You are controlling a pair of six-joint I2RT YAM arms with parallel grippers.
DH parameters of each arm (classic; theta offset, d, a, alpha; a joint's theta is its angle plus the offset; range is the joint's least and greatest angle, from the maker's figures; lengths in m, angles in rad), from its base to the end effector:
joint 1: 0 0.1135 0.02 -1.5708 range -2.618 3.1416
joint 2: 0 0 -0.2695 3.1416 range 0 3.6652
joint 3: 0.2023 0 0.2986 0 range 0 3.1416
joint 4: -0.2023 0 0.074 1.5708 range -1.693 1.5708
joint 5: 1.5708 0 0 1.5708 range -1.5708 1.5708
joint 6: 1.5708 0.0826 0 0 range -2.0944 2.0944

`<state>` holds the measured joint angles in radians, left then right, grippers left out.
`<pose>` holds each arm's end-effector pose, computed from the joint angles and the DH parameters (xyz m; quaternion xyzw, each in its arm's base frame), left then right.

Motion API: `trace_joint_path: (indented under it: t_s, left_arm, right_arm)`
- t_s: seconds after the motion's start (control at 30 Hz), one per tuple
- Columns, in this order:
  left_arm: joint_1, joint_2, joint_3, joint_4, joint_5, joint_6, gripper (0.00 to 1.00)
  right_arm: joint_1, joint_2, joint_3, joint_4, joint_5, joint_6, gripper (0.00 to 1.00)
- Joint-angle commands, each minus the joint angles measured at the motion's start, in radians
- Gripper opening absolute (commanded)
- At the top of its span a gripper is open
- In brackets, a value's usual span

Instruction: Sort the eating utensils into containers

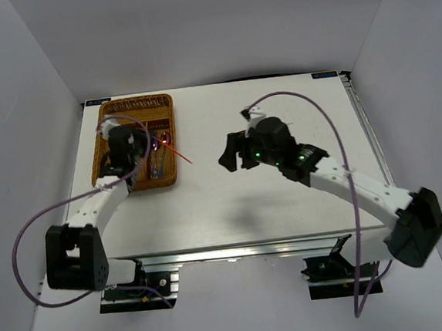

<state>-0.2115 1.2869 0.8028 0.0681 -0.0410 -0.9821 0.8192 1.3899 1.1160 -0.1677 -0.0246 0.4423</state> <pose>0.3669 -0.0753 0.2259 -0.3252 0.7721 -0.2925 0.4610 0.2791 0.3016 0.2903 -0.1647 0.8286 0.3239 0.4260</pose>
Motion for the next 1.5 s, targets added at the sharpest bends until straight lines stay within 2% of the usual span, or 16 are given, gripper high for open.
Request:
trace_joint_path:
  t_s: [0.0,0.03,0.13,0.27,0.37,0.47,0.5,0.73,0.8,0.87,1.13,1.23,1.27,1.3,1.37,1.47]
  left_arm:
    - [0.170,0.121,0.088,0.047,-0.039,-0.071,0.00]
    - [0.252,0.209,0.119,0.076,-0.008,-0.096,0.00]
    - [0.334,0.354,0.266,0.139,0.039,-0.170,0.00]
    - [0.369,0.636,0.522,0.173,0.092,-0.207,0.00]
    - [0.406,0.722,0.567,0.272,0.102,-0.295,0.00]
    - [0.423,0.801,0.637,0.314,0.087,-0.325,0.09]
    - [0.419,0.836,0.698,0.279,0.076,-0.290,0.17]
    - [0.417,0.934,0.779,0.283,0.062,-0.291,0.31]
    - [0.416,0.939,0.779,0.283,0.076,-0.294,0.37]
    - [0.414,0.916,0.745,0.297,0.072,-0.296,0.48]
    - [0.408,0.849,0.699,0.274,0.069,-0.300,0.58]
    - [0.408,0.783,0.655,0.276,0.098,-0.290,0.65]
    - [0.408,0.760,0.648,0.263,0.108,-0.256,0.74]
    - [0.400,0.711,0.647,0.240,0.116,-0.233,0.87]
    - [0.386,0.651,0.650,0.129,0.121,-0.132,0.98]
    - [0.342,0.493,0.615,-0.017,0.093,-0.028,0.98]
  right_arm:
    - [-0.051,-0.149,-0.070,-0.026,0.084,0.021,0.81]
    - [-0.057,-0.191,-0.079,-0.039,0.087,0.013,0.83]
    - [-0.075,-0.247,-0.110,-0.088,0.103,-0.004,0.85]
    - [-0.086,-0.275,-0.160,-0.122,0.123,-0.013,0.85]
    - [-0.089,-0.285,-0.220,-0.112,0.118,-0.010,0.85]
    - [-0.097,-0.285,-0.262,-0.096,0.115,-0.016,0.85]
    - [-0.098,-0.278,-0.265,-0.093,0.114,-0.027,0.85]
    - [-0.106,-0.233,-0.233,-0.084,0.112,-0.048,0.85]
    - [-0.106,-0.235,-0.223,-0.085,0.117,-0.051,0.86]
    - [-0.107,-0.235,-0.220,-0.084,0.124,-0.054,0.86]
    - [-0.118,-0.198,-0.180,-0.119,0.169,-0.034,0.88]
    - [-0.141,-0.169,-0.164,-0.148,0.283,0.051,0.89]
    - [-0.146,-0.152,-0.150,-0.160,0.323,0.084,0.89]
    - [-0.150,-0.105,-0.128,-0.177,0.368,0.160,0.89]
    - [-0.175,-0.043,-0.029,-0.255,0.445,0.235,0.89]
    - [-0.206,0.107,0.142,-0.363,0.489,0.358,0.89]
